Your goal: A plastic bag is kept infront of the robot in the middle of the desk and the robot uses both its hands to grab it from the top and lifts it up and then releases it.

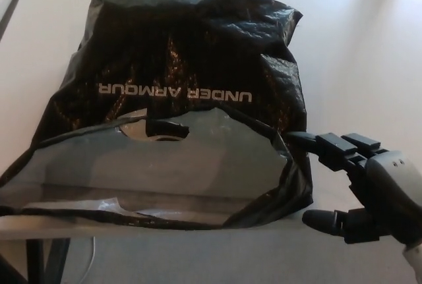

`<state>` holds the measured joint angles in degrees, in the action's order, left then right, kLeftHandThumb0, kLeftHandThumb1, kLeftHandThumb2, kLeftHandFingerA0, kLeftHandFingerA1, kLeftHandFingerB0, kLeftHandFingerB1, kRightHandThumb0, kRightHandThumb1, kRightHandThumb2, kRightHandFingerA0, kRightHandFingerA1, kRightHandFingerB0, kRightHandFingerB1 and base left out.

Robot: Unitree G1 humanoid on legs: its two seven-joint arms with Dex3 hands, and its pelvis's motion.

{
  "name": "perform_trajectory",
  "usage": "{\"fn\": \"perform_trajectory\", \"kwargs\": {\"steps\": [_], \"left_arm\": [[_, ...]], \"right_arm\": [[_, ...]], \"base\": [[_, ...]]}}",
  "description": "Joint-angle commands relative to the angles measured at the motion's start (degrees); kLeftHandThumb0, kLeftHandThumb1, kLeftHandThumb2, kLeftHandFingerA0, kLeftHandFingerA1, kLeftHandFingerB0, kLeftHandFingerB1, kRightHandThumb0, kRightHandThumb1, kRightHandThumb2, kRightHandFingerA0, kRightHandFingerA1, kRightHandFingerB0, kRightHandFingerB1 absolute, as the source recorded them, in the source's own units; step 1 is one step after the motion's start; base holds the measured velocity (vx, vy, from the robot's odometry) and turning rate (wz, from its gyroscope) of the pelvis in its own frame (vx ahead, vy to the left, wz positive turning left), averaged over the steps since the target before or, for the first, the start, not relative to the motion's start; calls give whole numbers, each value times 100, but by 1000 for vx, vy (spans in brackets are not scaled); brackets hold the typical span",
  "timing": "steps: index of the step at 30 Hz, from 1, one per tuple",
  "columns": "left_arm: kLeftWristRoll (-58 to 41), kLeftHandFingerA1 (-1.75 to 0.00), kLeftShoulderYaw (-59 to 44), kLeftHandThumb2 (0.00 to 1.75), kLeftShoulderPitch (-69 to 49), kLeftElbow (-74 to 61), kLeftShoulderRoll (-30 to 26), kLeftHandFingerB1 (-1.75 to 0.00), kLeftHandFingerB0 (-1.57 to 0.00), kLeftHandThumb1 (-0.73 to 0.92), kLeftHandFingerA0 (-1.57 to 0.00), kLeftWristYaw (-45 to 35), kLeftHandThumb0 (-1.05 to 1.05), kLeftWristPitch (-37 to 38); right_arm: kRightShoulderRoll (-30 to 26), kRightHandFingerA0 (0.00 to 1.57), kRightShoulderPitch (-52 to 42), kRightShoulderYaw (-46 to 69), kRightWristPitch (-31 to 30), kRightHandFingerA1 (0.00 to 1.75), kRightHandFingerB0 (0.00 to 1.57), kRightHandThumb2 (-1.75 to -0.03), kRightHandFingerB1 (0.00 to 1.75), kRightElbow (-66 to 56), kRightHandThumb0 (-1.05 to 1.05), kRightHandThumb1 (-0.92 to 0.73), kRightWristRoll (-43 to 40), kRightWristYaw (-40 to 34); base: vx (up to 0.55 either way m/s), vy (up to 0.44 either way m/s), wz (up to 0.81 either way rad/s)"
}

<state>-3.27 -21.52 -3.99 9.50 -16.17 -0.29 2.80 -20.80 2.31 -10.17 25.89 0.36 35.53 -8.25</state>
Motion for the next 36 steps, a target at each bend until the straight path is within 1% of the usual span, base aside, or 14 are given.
{"fn": "perform_trajectory", "kwargs": {"steps": [1,12,19,20,22,23,24,25,28,29,31,33,34,36], "left_arm": [[44,-34,-111,60,-84,55,59,-32,-29,63,-40,204,-15,483],[191,-34,-96,58,-327,117,142,-31,-31,63,-44,352,-12,1276],[247,-35,-10,59,-439,21,281,-31,-32,63,-45,442,-11,1405],[237,-35,1,59,-439,5,309,-31,-32,63,-45,442,-11,1388],[219,-34,18,59,-440,5,336,-31,-30,64,-44,426,-11,1400],[220,-54,26,88,-440,39,337,-48,-17,45,-32,412,-10,1445],[229,-54,30,88,-438,85,329,-48,-17,45,-32,407,-10,1493],[244,-34,33,59,-435,116,322,-31,-30,63,-42,412,-11,1536],[369,-34,57,58,-521,176,377,-31,-32,63,-44,531,-11,1650],[414,-35,59,58,-532,186,382,-31,-32,62,-44,576,-12,1657],[385,-35,47,59,-538,187,391,-31,-32,63,-45,571,-11,1649],[361,-35,40,58,-520,229,385,-31,-31,63,-44,561,-11,1670],[311,-34,18,59,-520,217,389,-31,-32,63,-44,544,-11,1631],[249,-34,-16,59,-524,239,364,-31,-32,63,-44,496,-11,1627]], "right_arm": [[-92,47,-416,51,-11,40,29,-55,31,-156,-59,-48,-120,101],[122,36,-451,-161,-17,46,26,-74,40,475,-66,-42,103,-165],[494,38,97,-270,-267,38,33,-58,33,942,-65,-44,140,-258],[566,37,233,-301,-312,51,22,-79,41,1079,-61,-39,130,-253],[688,36,495,-361,-381,38,34,-57,34,1378,-63,-45,146,-279],[758,37,651,-397,-401,37,35,-56,33,1576,-61,-49,159,-324],[806,37,763,-421,-402,37,35,-56,33,1730,-61,-49,170,-370],[833,37,827,-434,-404,37,36,-56,33,1822,-60,-49,168,-389],[1071,33,1275,-535,-516,48,28,-77,42,2482,-63,-40,140,-475],[1114,37,1351,-558,-533,37,35,-55,33,2602,-60,-47,148,-516],[1212,36,1530,-617,-536,39,32,-58,34,2880,-63,-43,174,-635],[1282,36,1677,-677,-557,52,21,-78,42,3099,-54,-36,220,-739],[1374,36,1800,-743,-603,37,33,-56,32,3265,-60,-49,262,-801],[1497,36,1921,-854,-650,37,33,-55,32,3482,-59,-48,300,-934]], "base": [[0,0,0],[0,0,0],[0,0,0],[0,0,0],[0,0,0],[0,0,0],[0,0,0],[0,0,0],[0,0,0],[0,0,0],[0,0,0],[0,0,0],[0,0,0],[0,0,0]]}}
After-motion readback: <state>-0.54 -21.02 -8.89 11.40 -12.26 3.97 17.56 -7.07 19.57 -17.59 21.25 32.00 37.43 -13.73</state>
